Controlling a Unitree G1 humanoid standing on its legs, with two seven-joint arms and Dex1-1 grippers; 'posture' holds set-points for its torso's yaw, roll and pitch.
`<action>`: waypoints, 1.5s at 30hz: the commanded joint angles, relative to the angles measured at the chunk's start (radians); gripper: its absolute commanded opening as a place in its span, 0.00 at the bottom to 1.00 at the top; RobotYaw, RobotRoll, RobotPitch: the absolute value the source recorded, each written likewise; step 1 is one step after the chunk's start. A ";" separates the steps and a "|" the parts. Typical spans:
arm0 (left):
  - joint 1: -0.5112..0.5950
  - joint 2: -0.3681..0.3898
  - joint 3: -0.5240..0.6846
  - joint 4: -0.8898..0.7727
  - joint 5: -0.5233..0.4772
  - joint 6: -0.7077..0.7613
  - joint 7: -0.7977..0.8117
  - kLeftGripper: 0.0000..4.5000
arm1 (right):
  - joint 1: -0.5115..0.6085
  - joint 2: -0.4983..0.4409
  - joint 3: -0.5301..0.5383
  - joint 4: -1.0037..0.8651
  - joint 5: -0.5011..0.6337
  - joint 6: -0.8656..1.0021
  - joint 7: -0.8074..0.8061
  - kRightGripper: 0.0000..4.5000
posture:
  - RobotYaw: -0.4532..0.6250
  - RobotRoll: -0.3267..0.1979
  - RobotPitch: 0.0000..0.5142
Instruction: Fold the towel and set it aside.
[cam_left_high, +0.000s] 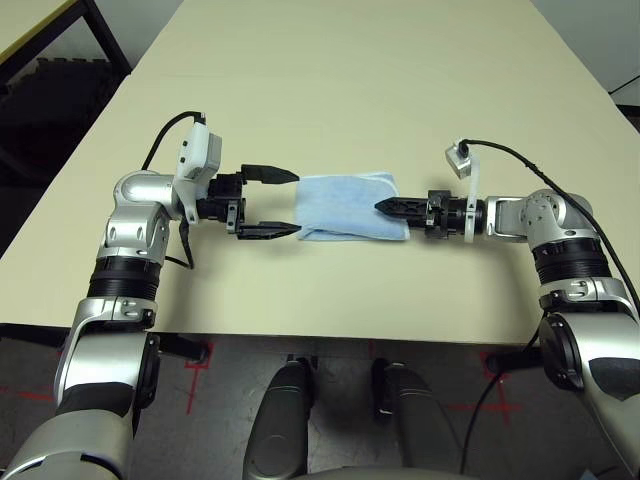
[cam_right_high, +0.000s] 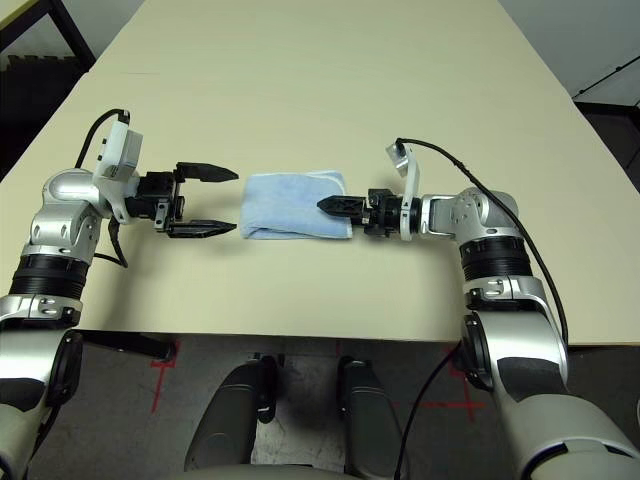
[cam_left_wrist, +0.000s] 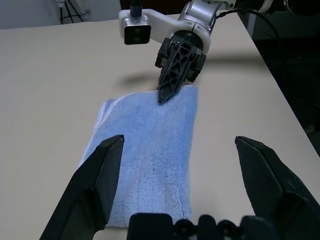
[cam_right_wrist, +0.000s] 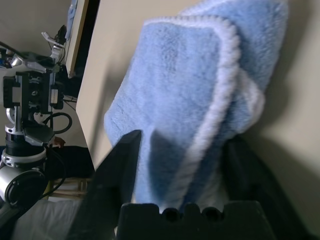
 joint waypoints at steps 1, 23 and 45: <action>0.021 0.004 -0.017 -0.020 -0.007 0.004 -0.004 1.00 | 0.014 -0.002 -0.018 -0.006 0.009 -0.008 -0.013 0.44 | 0.54 0.62 0.39; 0.017 -0.016 -0.026 0.008 -0.001 -0.006 0.022 1.00 | -0.080 0.050 -0.390 0.172 0.001 -0.742 -0.403 0.01 | 0.49 0.62 0.38; 0.018 -0.018 -0.026 0.001 -0.004 0.005 0.031 1.00 | -0.109 -0.036 -0.442 0.480 -0.086 -1.364 -0.686 0.01 | 0.49 0.62 0.36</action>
